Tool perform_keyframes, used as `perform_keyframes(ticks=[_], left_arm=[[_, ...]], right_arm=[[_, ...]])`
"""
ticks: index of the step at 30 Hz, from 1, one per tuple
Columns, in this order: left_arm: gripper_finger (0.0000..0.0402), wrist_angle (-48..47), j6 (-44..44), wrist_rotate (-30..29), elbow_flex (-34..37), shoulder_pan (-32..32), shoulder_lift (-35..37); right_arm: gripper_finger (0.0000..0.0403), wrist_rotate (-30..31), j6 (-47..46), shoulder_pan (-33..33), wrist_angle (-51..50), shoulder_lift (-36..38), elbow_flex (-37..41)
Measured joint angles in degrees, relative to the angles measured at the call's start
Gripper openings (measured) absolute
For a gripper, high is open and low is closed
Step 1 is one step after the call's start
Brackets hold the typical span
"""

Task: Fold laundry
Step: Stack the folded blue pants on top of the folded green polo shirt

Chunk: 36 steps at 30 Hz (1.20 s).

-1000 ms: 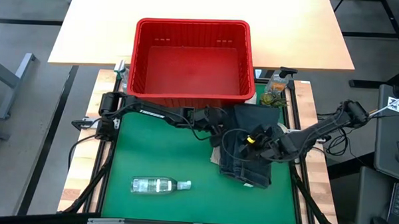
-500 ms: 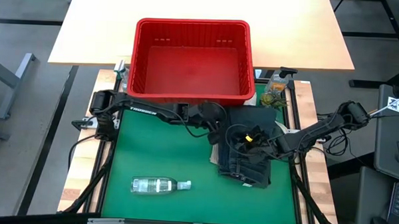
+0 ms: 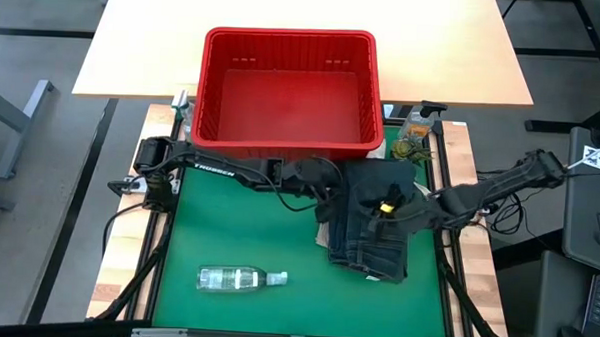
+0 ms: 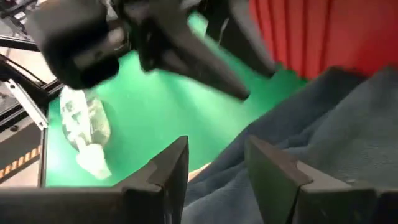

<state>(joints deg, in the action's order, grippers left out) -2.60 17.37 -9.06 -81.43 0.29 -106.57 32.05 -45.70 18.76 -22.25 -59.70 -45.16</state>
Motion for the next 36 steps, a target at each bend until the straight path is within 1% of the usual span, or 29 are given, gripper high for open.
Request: perform_keyframes(ticks=[4,7,9,12,15,17,21,25,28,30,33,36], left_arm=[[0.0126,8.0,0.0,0.0,0.0,-0.7,-1.7],[0.0126,18.2,0.0,-0.1,0.0,-1.2,-4.2],[0.0126,23.6,0.0,-0.1,0.0,-1.5,-6.5],[0.0126,27.0,-0.1,-1.5,0.0,-1.6,-10.0],[0.0126,27.2,-0.1,-4.8,0.0,-0.8,-13.3],[0.0126,27.2,-0.1,-6.4,0.0,-0.2,-15.8],[0.0126,27.4,0.0,-6.4,0.0,1.0,-20.4],[0.0126,28.1,0.2,-6.3,-0.2,1.6,-23.3],[0.0126,28.0,0.2,-6.4,-0.2,1.6,-23.9],[0.0126,27.9,0.2,-6.4,-0.2,1.6,-23.9],[0.0126,28.1,0.1,-6.4,-0.2,1.6,-23.9],[0.0126,28.9,0.0,-6.2,-0.3,1.6,-23.9]], right_arm=[[0.0158,2.4,1.2,0.0,-8.7,4.3,-2.8],[0.0158,7.1,1.0,0.0,-15.4,6.6,-2.9],[0.0158,10.5,-1.2,0.0,-20.2,7.3,-2.9],[0.0158,14.9,-7.4,0.0,-27.8,7.0,-2.4],[0.0158,16.5,-12.6,0.0,-30.3,6.5,0.8],[0.0158,16.6,-15.0,0.0,-29.5,6.5,4.0],[0.0158,16.9,-21.2,0.0,-25.9,6.5,12.6],[0.0158,16.9,-27.4,0.0,-15.5,6.6,23.0],[0.0158,17.2,-28.9,0.0,-7.7,6.7,28.4],[0.0158,17.6,-29.0,0.0,-5.8,6.7,29.8],[0.0158,18.1,-28.8,0.0,-6.3,6.8,29.3],[0.0158,17.5,-23.8,-0.1,-7.7,7.2,26.6]])
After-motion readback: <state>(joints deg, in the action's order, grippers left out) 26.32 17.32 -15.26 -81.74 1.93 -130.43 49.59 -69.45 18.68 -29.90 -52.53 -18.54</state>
